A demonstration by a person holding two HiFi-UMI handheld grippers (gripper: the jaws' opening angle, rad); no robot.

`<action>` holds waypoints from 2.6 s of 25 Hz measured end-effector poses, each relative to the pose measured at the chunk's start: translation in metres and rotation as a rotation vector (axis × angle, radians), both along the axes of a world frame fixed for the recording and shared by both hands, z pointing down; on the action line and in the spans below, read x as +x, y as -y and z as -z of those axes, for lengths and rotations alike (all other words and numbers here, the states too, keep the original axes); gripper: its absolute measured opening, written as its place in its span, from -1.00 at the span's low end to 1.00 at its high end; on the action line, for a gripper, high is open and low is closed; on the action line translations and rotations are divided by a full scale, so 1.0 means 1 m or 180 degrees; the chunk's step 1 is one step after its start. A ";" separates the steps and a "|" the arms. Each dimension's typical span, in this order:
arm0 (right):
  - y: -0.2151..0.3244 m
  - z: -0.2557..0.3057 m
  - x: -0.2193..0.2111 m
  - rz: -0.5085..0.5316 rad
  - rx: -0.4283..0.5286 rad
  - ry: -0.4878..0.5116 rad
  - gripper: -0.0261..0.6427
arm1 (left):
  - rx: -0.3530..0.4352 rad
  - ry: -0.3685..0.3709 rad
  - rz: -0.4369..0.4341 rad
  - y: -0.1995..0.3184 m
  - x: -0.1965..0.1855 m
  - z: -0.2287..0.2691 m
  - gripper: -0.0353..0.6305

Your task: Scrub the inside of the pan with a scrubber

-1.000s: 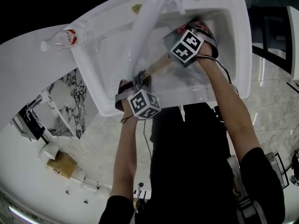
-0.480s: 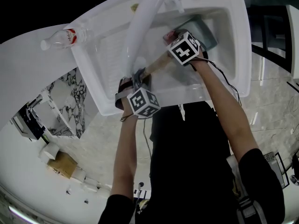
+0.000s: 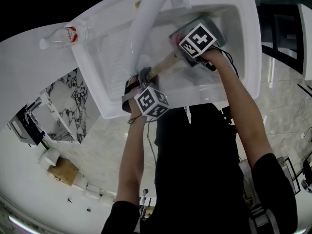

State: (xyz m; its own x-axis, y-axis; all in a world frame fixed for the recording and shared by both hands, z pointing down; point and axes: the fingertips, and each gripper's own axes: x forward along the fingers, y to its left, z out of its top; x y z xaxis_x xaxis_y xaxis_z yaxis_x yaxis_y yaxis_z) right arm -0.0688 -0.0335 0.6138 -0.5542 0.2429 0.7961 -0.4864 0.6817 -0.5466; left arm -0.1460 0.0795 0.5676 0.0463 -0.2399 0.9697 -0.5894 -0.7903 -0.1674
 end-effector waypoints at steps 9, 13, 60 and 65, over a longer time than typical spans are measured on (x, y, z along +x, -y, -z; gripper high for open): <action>-0.051 0.000 0.032 0.1107 -0.0375 -0.0375 -0.81 | 0.0021 0.0038 -0.0037 -0.002 0.002 -0.005 -0.51; -0.063 0.000 0.041 0.1352 -0.0390 -0.0508 -0.81 | 0.0021 0.0058 -0.0031 -0.001 0.002 -0.005 -0.51; 0.052 -0.022 0.065 0.0996 0.2126 -0.1389 -0.80 | -0.0060 0.0089 -0.0057 -0.004 0.003 -0.010 -0.53; 0.007 -0.016 0.056 0.0943 0.1602 -0.1123 -0.80 | -0.0017 0.0066 -0.0039 -0.005 0.005 -0.008 -0.51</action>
State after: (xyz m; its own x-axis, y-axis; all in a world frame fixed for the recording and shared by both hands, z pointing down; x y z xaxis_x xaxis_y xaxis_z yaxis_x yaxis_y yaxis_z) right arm -0.0132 -0.0401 0.6297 -0.2079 -0.1028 0.9727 -0.3309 0.9432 0.0290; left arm -0.1412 0.0842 0.5757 0.0289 -0.2343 0.9717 -0.5761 -0.7983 -0.1753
